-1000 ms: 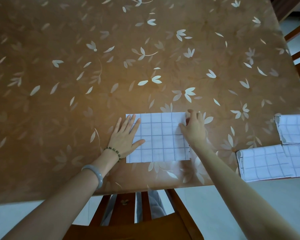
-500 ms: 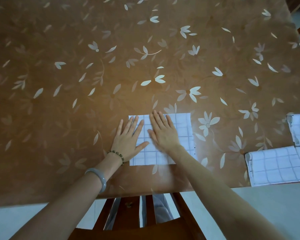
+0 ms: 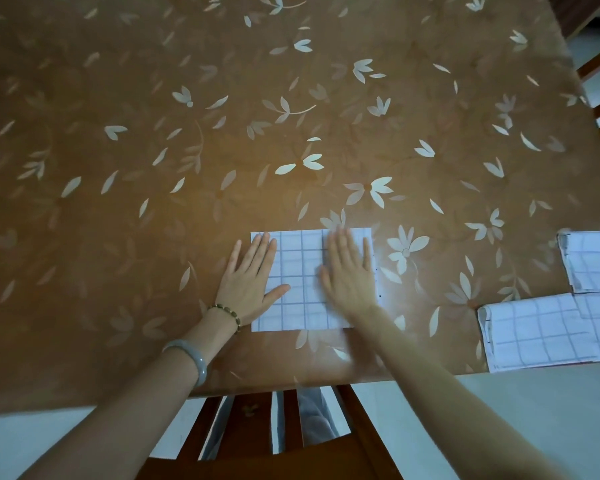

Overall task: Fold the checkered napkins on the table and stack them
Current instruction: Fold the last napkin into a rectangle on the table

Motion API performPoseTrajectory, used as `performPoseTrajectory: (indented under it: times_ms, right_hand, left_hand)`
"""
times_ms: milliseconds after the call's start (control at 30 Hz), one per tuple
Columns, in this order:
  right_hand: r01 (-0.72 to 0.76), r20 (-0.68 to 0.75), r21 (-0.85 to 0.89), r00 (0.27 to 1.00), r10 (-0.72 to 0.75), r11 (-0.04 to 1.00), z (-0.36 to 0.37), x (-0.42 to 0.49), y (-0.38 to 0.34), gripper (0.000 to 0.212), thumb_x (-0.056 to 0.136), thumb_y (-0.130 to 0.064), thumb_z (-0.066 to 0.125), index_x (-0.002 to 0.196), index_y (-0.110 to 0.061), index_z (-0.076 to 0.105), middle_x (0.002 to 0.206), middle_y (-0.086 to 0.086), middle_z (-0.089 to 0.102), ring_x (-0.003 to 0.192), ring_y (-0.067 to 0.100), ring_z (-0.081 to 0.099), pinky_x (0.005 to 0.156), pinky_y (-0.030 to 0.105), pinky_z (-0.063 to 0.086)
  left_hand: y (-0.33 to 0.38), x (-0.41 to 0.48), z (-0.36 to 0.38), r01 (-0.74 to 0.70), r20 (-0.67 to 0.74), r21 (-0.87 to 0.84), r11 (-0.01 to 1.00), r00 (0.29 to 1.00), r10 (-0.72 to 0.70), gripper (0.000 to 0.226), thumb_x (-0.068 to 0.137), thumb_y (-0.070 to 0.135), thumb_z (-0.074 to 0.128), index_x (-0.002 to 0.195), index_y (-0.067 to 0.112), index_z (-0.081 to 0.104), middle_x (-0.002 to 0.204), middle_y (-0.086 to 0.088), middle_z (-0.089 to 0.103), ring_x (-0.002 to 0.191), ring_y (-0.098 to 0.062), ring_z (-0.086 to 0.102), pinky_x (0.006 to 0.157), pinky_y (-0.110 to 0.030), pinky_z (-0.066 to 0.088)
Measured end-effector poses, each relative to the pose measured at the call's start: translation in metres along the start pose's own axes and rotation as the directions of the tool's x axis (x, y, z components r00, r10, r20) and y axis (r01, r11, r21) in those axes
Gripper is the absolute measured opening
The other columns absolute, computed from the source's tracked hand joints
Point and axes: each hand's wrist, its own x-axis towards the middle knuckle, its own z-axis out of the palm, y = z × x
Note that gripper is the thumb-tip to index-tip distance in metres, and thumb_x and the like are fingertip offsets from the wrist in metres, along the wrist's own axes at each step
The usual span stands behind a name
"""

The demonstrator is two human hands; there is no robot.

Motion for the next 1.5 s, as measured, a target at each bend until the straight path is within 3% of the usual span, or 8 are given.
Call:
performPoseTrajectory:
  times_ms: [167, 467, 767, 933, 1100, 1200, 1400, 1500]
  right_hand:
    - [0.143, 0.044, 0.094, 0.988, -0.148, 0.985, 0.015, -0.027, -0.049, 0.056, 0.095, -0.029, 0.032, 0.144, -0.001, 0.036, 0.151, 0.016, 0.034, 0.143, 0.028, 0.025, 0.114, 0.05, 0.018]
    - [0.072, 0.156, 0.059, 0.984, -0.081, 0.996, 0.015, -0.039, -0.004, 0.066, 0.099, -0.049, 0.017, 0.148, -0.005, 0.028, 0.155, 0.01, 0.026, 0.146, 0.023, 0.018, 0.116, 0.051, 0.014]
    - [-0.012, 0.232, -0.024, 0.973, 0.017, 1.0, 0.0, -0.05, 0.056, 0.072, 0.098, -0.058, 0.008, 0.149, -0.009, 0.018, 0.156, 0.009, 0.022, 0.146, 0.024, 0.013, 0.116, 0.052, 0.008]
    - [-0.017, 0.25, -0.028, 0.968, 0.023, 0.999, -0.003, -0.049, 0.053, 0.072, 0.098, -0.057, 0.009, 0.148, -0.007, 0.022, 0.155, 0.011, 0.026, 0.145, 0.026, 0.017, 0.116, 0.05, 0.004]
    - [-0.024, 0.269, -0.03, 0.963, 0.031, 0.999, -0.007, -0.049, 0.051, 0.072, 0.098, -0.056, 0.01, 0.148, -0.006, 0.021, 0.155, 0.011, 0.026, 0.144, 0.027, 0.017, 0.116, 0.048, 0.0]
    - [-0.02, 0.281, -0.029, 0.959, 0.027, 0.999, -0.008, -0.048, 0.05, 0.073, 0.098, -0.057, 0.008, 0.147, -0.005, 0.025, 0.154, 0.012, 0.028, 0.143, 0.029, 0.02, 0.116, 0.049, 0.0]
    - [0.037, 0.201, -0.004, 0.979, -0.036, 0.999, -0.014, -0.041, 0.04, 0.068, 0.092, -0.054, 0.03, 0.135, -0.003, 0.046, 0.141, 0.021, 0.045, 0.133, 0.039, 0.039, 0.11, 0.05, 0.01]
    - [0.146, 0.181, 0.034, 0.972, -0.15, 0.989, -0.016, -0.032, 0.019, 0.065, 0.084, -0.053, 0.039, 0.125, -0.005, 0.056, 0.13, 0.02, 0.054, 0.121, 0.038, 0.051, 0.107, 0.047, 0.018]
  left_hand:
    - [0.013, -0.025, 0.004, -0.104, -0.009, -0.022, 0.994, 0.995, 0.104, 0.076, 0.097, 0.061, 0.013, 0.15, 0.007, 0.018, 0.157, -0.01, 0.018, 0.146, -0.018, 0.012, 0.118, -0.047, 0.007]
    - [0.012, -0.033, 0.009, -0.044, 0.112, -0.037, 0.998, 0.993, 0.048, 0.076, 0.096, 0.063, 0.012, 0.152, 0.011, 0.018, 0.158, -0.006, 0.014, 0.147, -0.012, -0.01, 0.118, -0.047, 0.005]
    - [0.022, -0.035, -0.003, 0.055, 0.102, -0.169, 0.984, 0.994, -0.038, 0.072, 0.096, 0.061, 0.024, 0.152, 0.017, 0.014, 0.16, -0.005, 0.006, 0.147, -0.02, 0.003, 0.119, -0.041, 0.0]
    - [0.038, -0.016, -0.032, 0.55, 0.188, -0.63, 0.548, 0.793, -0.58, 0.075, 0.081, 0.025, 0.07, 0.144, 0.011, 0.032, 0.151, -0.01, 0.029, 0.139, -0.029, 0.026, 0.115, -0.042, 0.026]
    - [0.029, 0.004, -0.045, 0.642, 0.422, -0.76, 0.099, 0.605, -0.675, 0.043, 0.077, 0.017, 0.074, 0.115, 0.008, 0.057, 0.113, -0.007, 0.064, 0.094, -0.021, 0.062, 0.082, -0.034, 0.051]
    - [0.019, 0.004, -0.045, 0.687, 0.532, -0.723, 0.065, 0.615, -0.582, 0.016, 0.081, 0.022, 0.071, 0.071, 0.012, 0.063, 0.085, -0.007, 0.071, 0.079, -0.025, 0.066, 0.076, -0.036, 0.054]
    - [-0.005, -0.004, -0.039, 0.697, 0.525, -0.694, 0.182, 0.662, -0.535, 0.037, 0.079, 0.033, 0.068, 0.06, 0.012, 0.044, 0.081, -0.017, 0.065, 0.089, -0.028, 0.062, 0.067, -0.03, 0.04]
    - [-0.029, -0.017, -0.046, 0.706, 0.496, -0.662, 0.249, 0.663, -0.56, 0.034, 0.083, 0.028, 0.067, 0.063, 0.011, 0.044, 0.066, -0.014, 0.047, 0.068, -0.022, 0.049, 0.062, -0.029, 0.033]
